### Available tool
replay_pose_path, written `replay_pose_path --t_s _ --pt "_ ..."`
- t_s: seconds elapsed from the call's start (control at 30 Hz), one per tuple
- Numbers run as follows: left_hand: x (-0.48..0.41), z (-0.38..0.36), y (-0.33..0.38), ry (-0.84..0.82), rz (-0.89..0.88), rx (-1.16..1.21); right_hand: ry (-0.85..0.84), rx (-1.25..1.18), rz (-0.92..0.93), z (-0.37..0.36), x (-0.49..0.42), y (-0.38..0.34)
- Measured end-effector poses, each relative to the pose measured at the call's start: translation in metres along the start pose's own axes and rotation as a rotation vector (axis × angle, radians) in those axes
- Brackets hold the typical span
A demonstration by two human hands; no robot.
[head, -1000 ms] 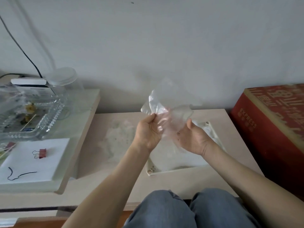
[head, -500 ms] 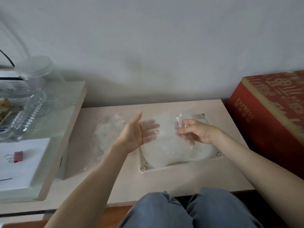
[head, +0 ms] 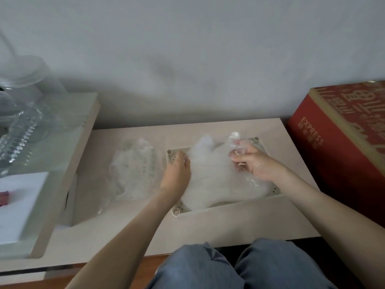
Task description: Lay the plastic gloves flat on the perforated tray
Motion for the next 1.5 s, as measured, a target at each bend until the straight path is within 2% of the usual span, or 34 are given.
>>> replay_pose_path --t_s 0.07,0.17,0.27,0.37,0.5,0.6,0.73,0.83,1.03,1.1,1.2,1.23,1.3,1.33,1.4,1.47,1.5 --pt "0.002 -0.003 0.003 -0.015 -0.015 -0.032 0.032 0.059 -0.007 0.006 -0.001 0.002" --pt "0.000 -0.006 0.002 -0.055 0.009 0.047 0.005 0.153 -0.015 0.005 0.001 0.003" --pt "-0.011 -0.005 -0.001 -0.098 0.054 0.295 -0.051 0.309 0.010 -0.004 0.004 -0.002" --pt "-0.021 -0.009 0.000 -0.247 0.145 0.555 -0.080 0.373 0.056 -0.010 0.007 -0.009" --pt "-0.025 -0.023 0.008 -0.522 0.215 0.406 -0.106 0.410 0.093 -0.014 0.010 -0.013" --pt "-0.035 -0.021 0.018 -0.439 0.069 0.344 -0.077 0.396 0.111 -0.010 0.009 -0.015" --pt "-0.028 -0.009 0.032 -0.267 -0.148 0.412 -0.019 0.392 0.146 0.001 0.008 -0.018" --pt "-0.022 -0.001 0.028 -0.167 -0.214 0.435 0.018 0.418 0.162 0.005 0.007 -0.018" --pt "-0.030 -0.001 0.004 -0.084 -0.166 0.243 0.146 0.534 0.177 0.004 0.001 -0.011" --pt "-0.033 0.003 -0.001 -0.014 -0.138 0.180 0.175 0.578 0.182 0.002 -0.002 -0.009" --pt "-0.032 0.009 0.001 0.140 -0.107 -0.063 0.219 0.617 0.190 0.002 -0.006 -0.008" --pt "-0.027 0.011 0.007 0.214 -0.114 -0.151 0.228 0.616 0.186 0.002 -0.008 -0.007" --pt "-0.014 0.010 0.030 0.334 -0.274 -0.325 0.240 0.619 0.168 0.002 -0.009 -0.006" --pt "-0.009 0.001 0.043 0.324 -0.392 -0.397 0.245 0.621 0.158 0.002 -0.010 -0.006" --pt "-0.005 -0.031 0.053 0.109 -0.536 -0.549 0.262 0.631 0.147 0.003 -0.010 -0.008" --pt "-0.009 -0.061 0.039 -0.153 -0.477 -0.704 0.270 0.614 0.116 0.006 -0.009 -0.010" --pt "-0.012 -0.069 0.028 -0.229 -0.417 -0.752 0.250 0.575 0.086 0.006 -0.008 -0.009"
Point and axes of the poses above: each hand's wrist, its own x-axis away from the middle knuckle, its own z-axis out of the back of the hand, y = z × x, the point moved 8 cm from there along -x, towards the middle knuckle, and after that the axes turned 7 degrees about -y, right-handed, at the moved point
